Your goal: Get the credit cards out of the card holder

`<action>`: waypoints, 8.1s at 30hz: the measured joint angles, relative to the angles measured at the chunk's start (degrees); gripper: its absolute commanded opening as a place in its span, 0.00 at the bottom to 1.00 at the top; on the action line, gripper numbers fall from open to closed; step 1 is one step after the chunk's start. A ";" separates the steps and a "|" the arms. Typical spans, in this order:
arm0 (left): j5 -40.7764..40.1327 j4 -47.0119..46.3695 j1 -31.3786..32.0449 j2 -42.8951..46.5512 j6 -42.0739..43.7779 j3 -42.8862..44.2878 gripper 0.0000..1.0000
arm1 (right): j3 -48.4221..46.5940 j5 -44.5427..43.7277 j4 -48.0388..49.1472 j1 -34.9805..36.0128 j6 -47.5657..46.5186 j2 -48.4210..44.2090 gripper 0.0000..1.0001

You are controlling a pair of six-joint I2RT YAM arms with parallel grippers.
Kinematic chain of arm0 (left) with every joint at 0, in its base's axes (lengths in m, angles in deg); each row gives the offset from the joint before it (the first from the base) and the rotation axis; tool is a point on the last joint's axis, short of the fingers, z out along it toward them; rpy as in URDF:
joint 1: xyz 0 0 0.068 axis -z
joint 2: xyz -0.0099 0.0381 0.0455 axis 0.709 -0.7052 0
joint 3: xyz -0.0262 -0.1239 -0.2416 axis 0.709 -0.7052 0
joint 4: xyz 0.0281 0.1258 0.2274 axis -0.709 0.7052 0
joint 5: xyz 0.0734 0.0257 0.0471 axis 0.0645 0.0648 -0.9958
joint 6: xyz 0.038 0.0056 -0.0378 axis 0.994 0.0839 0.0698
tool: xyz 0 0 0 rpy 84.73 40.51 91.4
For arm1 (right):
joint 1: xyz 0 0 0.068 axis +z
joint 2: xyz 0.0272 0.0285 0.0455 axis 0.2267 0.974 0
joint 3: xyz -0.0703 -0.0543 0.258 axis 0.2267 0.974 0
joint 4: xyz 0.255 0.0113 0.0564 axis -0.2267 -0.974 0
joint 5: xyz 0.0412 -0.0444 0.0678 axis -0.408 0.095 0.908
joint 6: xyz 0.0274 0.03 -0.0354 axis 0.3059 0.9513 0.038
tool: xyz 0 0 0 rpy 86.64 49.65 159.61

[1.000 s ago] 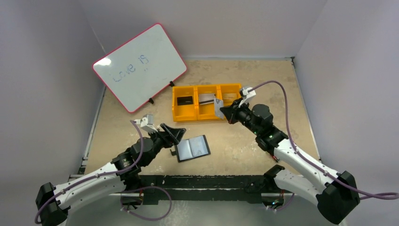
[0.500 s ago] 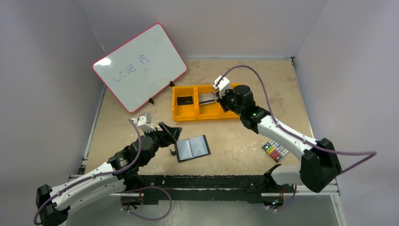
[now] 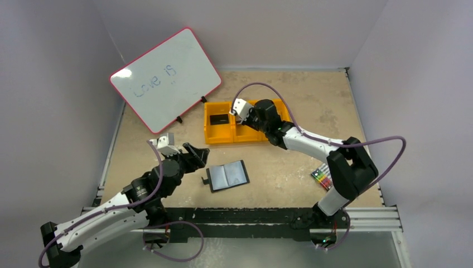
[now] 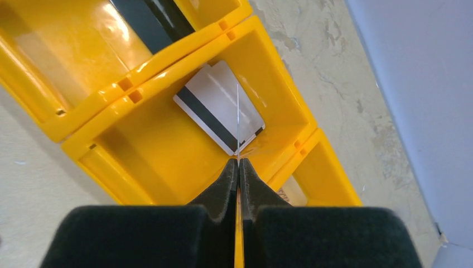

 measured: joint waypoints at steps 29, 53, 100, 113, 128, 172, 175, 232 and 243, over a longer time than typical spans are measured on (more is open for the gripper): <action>-4.81 11.54 0.00 7.45 0.07 2.84 0.74 | -9.49 -3.37 3.41 0.22 -21.35 18.12 0.00; -6.05 13.40 0.00 8.68 -0.94 2.84 0.74 | -12.15 -4.00 4.66 0.22 -25.03 21.09 0.04; 1.51 5.57 0.00 -3.08 -0.90 2.84 0.75 | 7.67 3.39 11.19 0.17 23.61 -16.31 0.53; 7.87 -2.67 0.00 -14.34 -1.62 2.64 0.73 | -4.81 7.26 -8.55 -3.08 50.53 0.44 0.07; 6.19 0.52 0.00 -8.26 -2.89 2.64 0.73 | -20.72 1.25 -21.07 -3.10 50.42 21.09 0.08; 3.80 4.13 0.00 -8.28 -2.82 2.78 0.74 | -29.22 -10.73 -17.03 -3.48 52.00 28.94 0.18; 4.13 3.39 0.00 -9.42 -2.60 2.84 0.74 | -26.84 -9.81 -17.07 -3.48 52.02 24.22 0.27; 18.47 -5.20 0.00 -34.01 -3.43 -0.63 0.41 | 20.28 10.71 2.45 12.28 73.46 -3.67 0.39; 18.69 -6.01 0.00 -34.42 -3.43 -0.63 0.39 | 19.12 11.78 4.79 12.98 73.53 -1.01 0.30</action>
